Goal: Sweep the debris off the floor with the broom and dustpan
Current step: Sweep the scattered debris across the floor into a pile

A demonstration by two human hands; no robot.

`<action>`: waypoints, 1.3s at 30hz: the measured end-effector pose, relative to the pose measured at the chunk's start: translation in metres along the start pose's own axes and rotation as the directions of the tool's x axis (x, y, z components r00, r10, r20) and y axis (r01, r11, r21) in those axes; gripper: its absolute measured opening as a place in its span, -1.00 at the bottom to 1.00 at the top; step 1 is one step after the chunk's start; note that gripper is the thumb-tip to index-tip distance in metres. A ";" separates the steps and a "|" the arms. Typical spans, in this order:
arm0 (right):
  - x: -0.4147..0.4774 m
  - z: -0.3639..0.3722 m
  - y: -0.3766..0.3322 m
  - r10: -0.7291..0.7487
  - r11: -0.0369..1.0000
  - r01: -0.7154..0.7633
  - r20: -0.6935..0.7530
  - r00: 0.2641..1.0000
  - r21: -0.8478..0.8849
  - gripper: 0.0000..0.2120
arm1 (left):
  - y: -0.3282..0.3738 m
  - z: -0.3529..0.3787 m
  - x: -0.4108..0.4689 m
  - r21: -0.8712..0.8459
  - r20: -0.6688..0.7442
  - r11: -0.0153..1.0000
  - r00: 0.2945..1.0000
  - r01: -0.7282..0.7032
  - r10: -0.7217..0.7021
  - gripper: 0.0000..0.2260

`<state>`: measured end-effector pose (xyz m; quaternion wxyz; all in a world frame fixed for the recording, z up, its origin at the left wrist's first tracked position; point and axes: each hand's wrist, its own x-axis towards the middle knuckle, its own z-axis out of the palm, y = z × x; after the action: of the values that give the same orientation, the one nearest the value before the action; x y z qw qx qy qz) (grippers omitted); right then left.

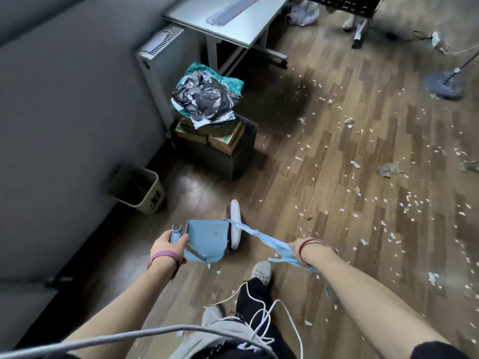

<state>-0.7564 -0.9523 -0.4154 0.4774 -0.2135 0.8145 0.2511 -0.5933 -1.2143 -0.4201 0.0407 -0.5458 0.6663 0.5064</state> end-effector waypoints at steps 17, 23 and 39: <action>0.018 0.063 -0.137 -0.202 0.979 0.202 0.048 0.978 0.004 -0.56 | -0.119 -0.042 -0.010 -0.112 -0.097 0.958 0.957 0.263 -0.274 -0.63; 0.030 0.086 -0.029 -0.094 0.993 0.090 0.056 0.994 0.076 -0.56 | -0.080 0.048 -0.029 -0.194 -0.021 0.918 0.934 0.345 -0.355 -0.55; 0.071 0.097 0.337 0.252 0.926 -0.271 0.105 0.962 0.264 -0.56 | 0.120 0.319 -0.070 0.074 0.197 0.997 0.980 -0.021 0.006 -0.88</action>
<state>-0.9212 -0.6369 -0.4502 0.4927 -0.0256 0.8456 0.2039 -0.8166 -0.9496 -0.4568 0.1235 -0.4865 0.6816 0.5325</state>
